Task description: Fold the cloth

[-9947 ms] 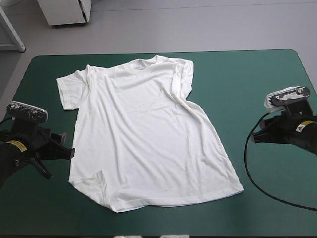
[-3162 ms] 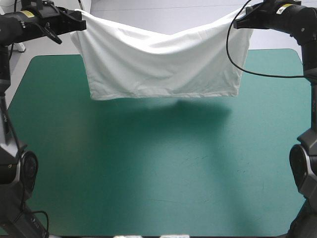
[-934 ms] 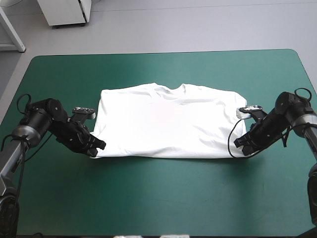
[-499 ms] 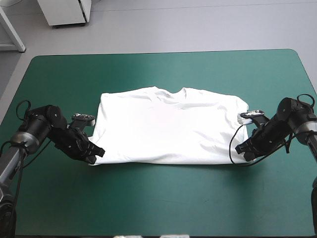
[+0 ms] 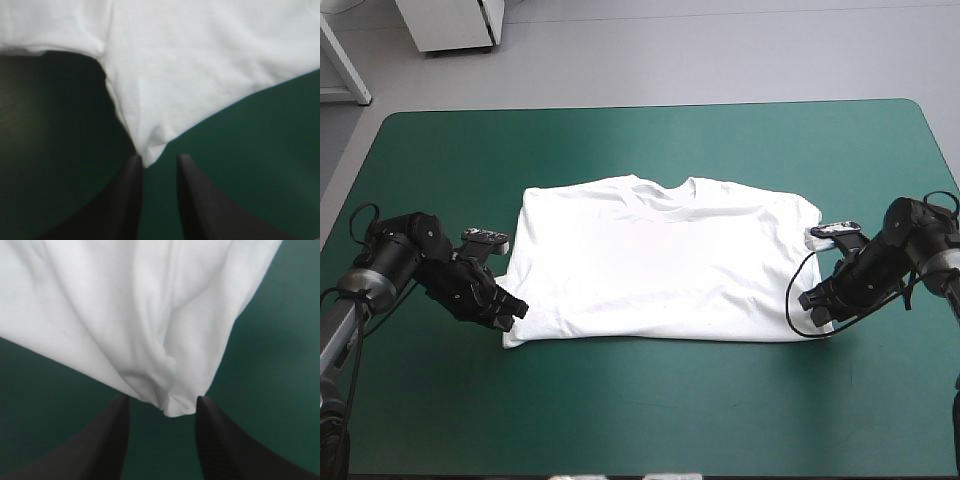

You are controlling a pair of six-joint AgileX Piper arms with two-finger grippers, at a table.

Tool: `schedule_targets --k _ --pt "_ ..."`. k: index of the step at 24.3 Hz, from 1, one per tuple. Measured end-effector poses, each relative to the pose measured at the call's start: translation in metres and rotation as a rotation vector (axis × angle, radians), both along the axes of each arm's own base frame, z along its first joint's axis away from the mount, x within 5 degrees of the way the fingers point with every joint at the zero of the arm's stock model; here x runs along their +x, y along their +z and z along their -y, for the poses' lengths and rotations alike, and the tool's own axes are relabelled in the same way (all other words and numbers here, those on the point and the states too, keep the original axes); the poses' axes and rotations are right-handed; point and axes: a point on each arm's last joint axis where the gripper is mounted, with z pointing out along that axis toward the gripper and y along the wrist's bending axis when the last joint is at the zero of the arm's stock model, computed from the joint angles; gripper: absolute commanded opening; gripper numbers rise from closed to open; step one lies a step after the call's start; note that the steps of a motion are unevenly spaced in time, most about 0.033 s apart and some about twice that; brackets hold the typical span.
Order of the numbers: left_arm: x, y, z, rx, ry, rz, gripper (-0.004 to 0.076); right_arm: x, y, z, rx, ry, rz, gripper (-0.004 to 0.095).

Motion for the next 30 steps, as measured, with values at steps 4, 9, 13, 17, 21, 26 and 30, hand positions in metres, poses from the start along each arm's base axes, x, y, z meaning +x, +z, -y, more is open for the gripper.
schedule_targets --k 4,9,13,17,21,26,30 --pt "-0.011 0.019 -0.001 -0.004 0.0 0.078 0.0276 -0.011 0.018 0.003 -0.042 -0.021 0.059 0.0419" --pt "-0.047 0.061 -0.002 -0.014 -0.003 0.258 0.0276 -0.034 0.052 0.004 -0.073 -0.065 0.173 0.0418" --pt "-0.072 0.083 -0.003 -0.022 0.006 0.356 0.0276 -0.055 0.075 0.003 -0.072 -0.103 0.265 0.0418" --pt "-0.077 0.086 -0.002 -0.03 -0.002 0.373 0.0276 -0.061 0.083 -0.001 -0.018 -0.148 0.297 0.0418" --pt "-0.079 0.086 0.007 -0.043 -0.051 0.372 0.0276 -0.06 0.086 -0.008 0.065 -0.162 0.301 0.0418" --pt "-0.079 0.086 0.007 -0.035 -0.057 0.373 0.0276 -0.058 0.099 -0.01 0.097 -0.155 0.334 0.0418" --pt "-0.075 0.088 0.007 -0.043 -0.012 0.412 0.0276 -0.057 0.11 -0.01 0.099 -0.152 0.374 0.0418"
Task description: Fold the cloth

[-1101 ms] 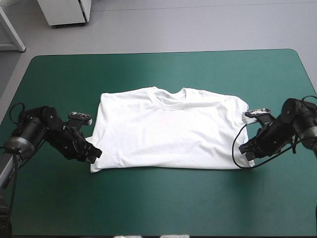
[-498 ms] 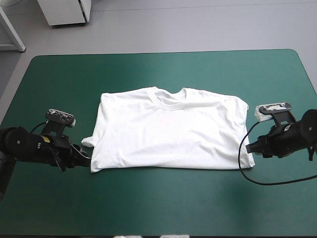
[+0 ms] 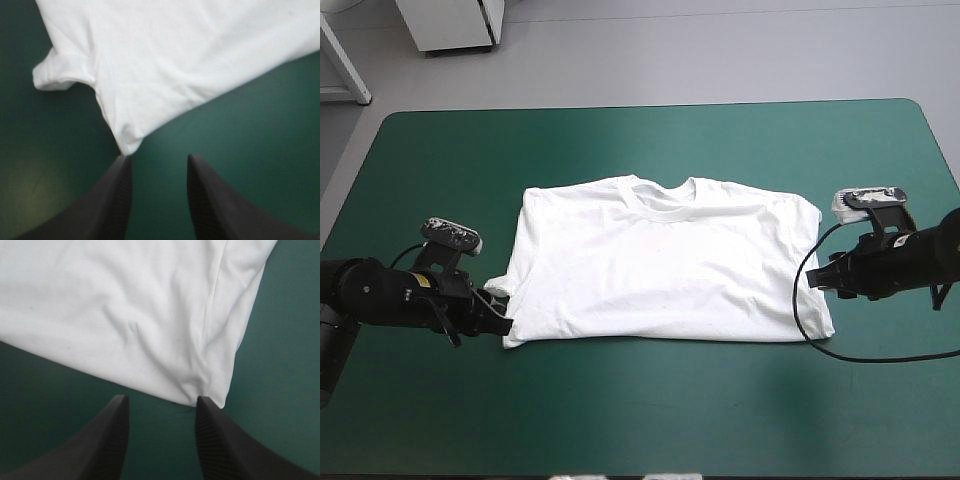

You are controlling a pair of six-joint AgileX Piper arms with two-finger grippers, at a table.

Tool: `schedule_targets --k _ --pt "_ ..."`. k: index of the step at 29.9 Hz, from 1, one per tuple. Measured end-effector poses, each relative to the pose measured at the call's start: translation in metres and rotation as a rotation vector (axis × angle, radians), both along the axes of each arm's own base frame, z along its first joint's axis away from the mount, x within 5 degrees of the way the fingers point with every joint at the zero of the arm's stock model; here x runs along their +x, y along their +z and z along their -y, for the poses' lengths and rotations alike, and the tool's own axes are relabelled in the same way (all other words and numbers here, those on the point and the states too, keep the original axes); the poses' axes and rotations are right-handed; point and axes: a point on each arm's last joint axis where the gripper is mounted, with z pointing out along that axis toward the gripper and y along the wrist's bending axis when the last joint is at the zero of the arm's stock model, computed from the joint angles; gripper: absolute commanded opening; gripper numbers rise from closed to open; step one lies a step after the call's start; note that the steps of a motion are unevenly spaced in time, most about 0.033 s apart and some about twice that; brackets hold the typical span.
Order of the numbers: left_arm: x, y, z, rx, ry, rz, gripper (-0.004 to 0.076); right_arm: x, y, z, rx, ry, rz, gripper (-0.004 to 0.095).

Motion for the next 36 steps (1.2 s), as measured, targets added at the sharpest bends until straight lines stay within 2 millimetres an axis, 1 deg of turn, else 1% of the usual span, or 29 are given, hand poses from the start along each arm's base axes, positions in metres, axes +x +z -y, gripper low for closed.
schedule_targets --k 6,10,14,19,21,30,36 --pt "0.013 0.003 -0.002 0.009 0.053 0.11 0.0276 0.005 0.009 0.001 -0.003 -0.009 0.054 0.0419" --pt "0.02 0.001 -0.006 0.054 0.074 0.135 0.0276 0.009 0.006 0.001 -0.006 -0.005 0.043 0.0418" --pt "0.032 -0.005 -0.013 0.128 0.122 0.146 0.0293 0.016 0.002 0.002 -0.014 0.0 0.052 0.0418" --pt "0.055 -0.025 -0.016 0.2 0.128 0.089 0.0363 0.026 -0.005 0.003 -0.019 0.003 0.037 0.0419" --pt "0.064 -0.035 -0.016 0.221 0.131 0.056 0.0377 0.028 -0.007 0.003 -0.024 0.008 0.03 0.0419" --pt "0.108 -0.087 -0.02 0.236 0.156 -0.083 0.0377 0.032 -0.009 0.004 -0.04 0.019 0.047 0.0418" --pt "0.128 -0.107 -0.018 0.212 0.153 -0.132 0.0376 0.033 -0.009 0.004 -0.046 0.022 0.048 0.0418"
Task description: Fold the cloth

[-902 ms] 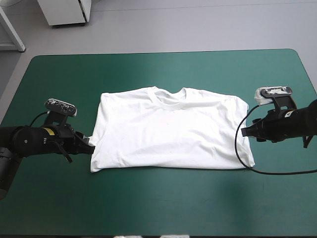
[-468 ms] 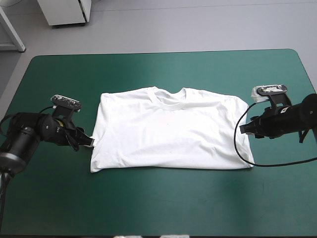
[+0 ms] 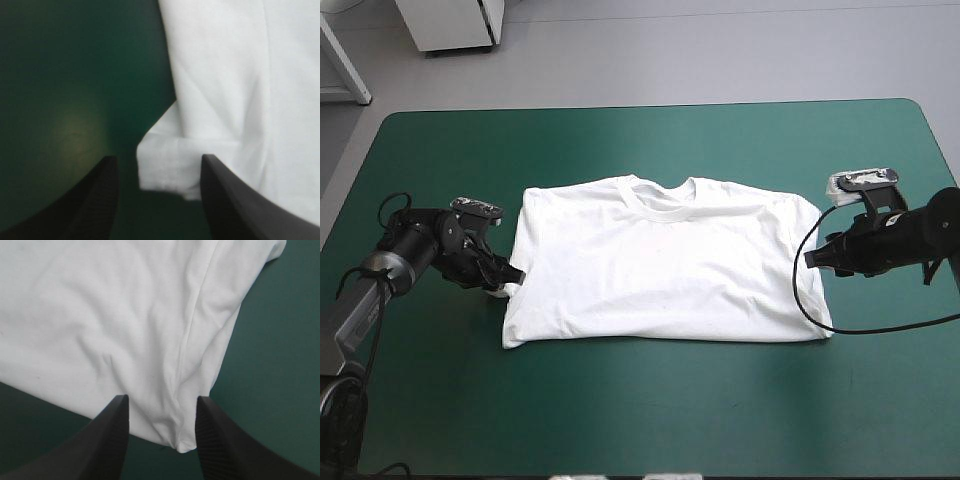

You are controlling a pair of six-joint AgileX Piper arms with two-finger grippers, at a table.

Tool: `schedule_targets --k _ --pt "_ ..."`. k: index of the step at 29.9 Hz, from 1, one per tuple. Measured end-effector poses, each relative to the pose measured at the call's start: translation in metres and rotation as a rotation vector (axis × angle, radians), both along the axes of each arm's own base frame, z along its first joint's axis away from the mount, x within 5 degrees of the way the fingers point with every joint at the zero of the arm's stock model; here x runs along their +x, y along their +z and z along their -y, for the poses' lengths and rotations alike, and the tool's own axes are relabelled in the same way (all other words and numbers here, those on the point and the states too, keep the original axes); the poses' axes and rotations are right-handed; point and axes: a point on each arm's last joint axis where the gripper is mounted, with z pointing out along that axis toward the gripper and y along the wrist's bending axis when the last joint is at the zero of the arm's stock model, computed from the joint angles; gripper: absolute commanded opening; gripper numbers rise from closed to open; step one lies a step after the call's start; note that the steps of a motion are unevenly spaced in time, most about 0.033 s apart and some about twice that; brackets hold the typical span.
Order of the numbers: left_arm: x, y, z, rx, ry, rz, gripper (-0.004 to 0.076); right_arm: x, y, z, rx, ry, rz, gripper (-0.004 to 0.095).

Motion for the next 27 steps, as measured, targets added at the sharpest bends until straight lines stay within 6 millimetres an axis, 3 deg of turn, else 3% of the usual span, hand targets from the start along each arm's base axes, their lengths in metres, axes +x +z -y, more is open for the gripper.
schedule_targets --k 7,15,21,27 --pt "0.009 -0.018 0.005 -0.046 0.006 -0.043 0.0326 0.0 0.0 0.0 -0.002 0.003 0.0 0.0418" --pt "0.009 -0.021 0.005 -0.047 0.004 -0.065 -0.0009 -0.001 0.0 0.0 -0.002 0.006 -0.008 0.0418" --pt "0.009 -0.013 0.006 -0.052 0.0 -0.095 -0.0009 -0.002 -0.001 0.0 -0.001 0.012 -0.025 0.0418" --pt "0.011 0.029 0.013 -0.14 -0.015 -0.029 -0.0009 -0.002 -0.001 0.0 -0.002 0.012 -0.025 0.0418"
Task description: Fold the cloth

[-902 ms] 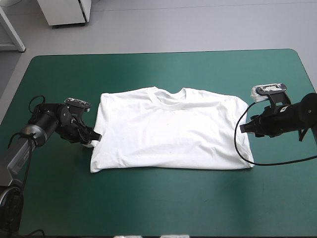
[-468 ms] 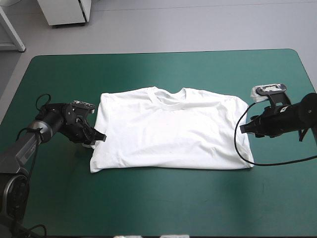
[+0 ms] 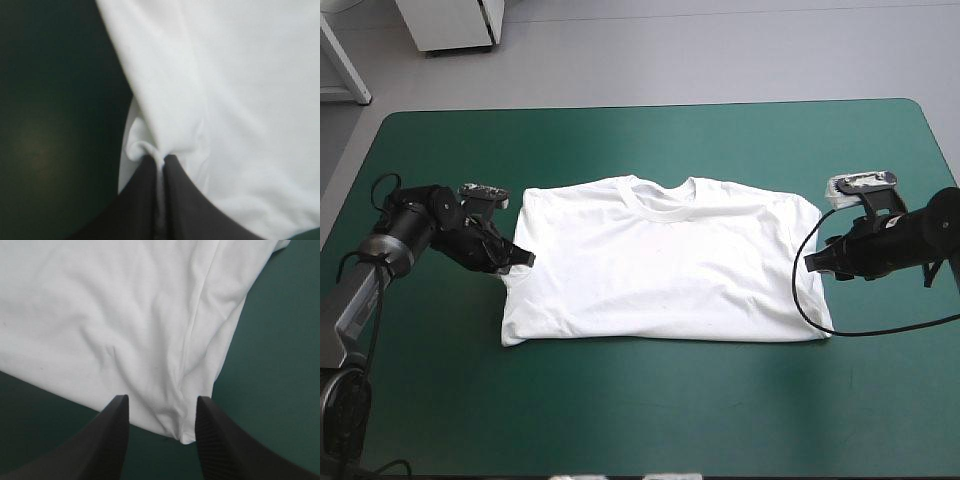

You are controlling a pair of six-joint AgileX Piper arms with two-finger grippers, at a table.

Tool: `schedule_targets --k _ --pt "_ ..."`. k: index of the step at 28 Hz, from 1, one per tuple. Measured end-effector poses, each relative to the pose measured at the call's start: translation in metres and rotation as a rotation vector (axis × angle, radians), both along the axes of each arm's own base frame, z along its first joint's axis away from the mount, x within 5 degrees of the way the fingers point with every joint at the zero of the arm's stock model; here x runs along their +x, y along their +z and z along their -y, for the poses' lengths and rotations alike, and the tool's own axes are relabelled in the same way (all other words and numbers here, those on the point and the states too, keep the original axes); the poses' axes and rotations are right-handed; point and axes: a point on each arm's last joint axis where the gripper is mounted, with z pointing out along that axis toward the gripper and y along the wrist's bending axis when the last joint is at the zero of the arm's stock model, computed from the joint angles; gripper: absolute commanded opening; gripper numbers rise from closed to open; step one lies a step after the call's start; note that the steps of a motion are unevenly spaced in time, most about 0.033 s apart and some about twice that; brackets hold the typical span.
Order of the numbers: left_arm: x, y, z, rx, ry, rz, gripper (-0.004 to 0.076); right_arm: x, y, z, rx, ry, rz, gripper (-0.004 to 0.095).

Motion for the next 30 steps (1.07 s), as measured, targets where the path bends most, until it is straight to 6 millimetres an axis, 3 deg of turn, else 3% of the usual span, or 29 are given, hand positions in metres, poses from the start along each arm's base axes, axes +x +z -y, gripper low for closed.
schedule_targets --k 4,8,15,21,25,28,30 --pt "-0.002 0.026 0.01 -0.124 -0.019 0.058 -0.0009 0.0 0.0 0.0 0.0 0.0 -0.001 0.0418" --pt "-0.003 0.027 0.023 -0.167 -0.059 0.053 -0.0009 0.0 0.0 0.0 0.0 0.0 0.0 0.0417" --pt "0.003 0.003 0.054 -0.159 -0.146 -0.018 -0.0009 0.0 0.0 0.0 0.0 0.002 -0.006 0.0416" --pt "0.019 -0.034 0.06 -0.14 -0.147 -0.104 -0.0009 -0.001 0.0 0.0 0.0 0.004 -0.011 0.0416" --pt "0.023 -0.046 0.06 -0.125 -0.149 -0.132 -0.0008 -0.001 -0.001 0.0 0.0 0.005 -0.016 0.0417" --pt "0.022 -0.045 0.059 -0.12 -0.162 -0.133 0.0069 -0.001 -0.001 0.0 -0.002 0.006 -0.018 0.0417" --pt "0.018 -0.041 0.059 -0.115 -0.187 -0.14 0.0213 -0.002 -0.001 0.001 -0.014 0.008 -0.023 0.0418"
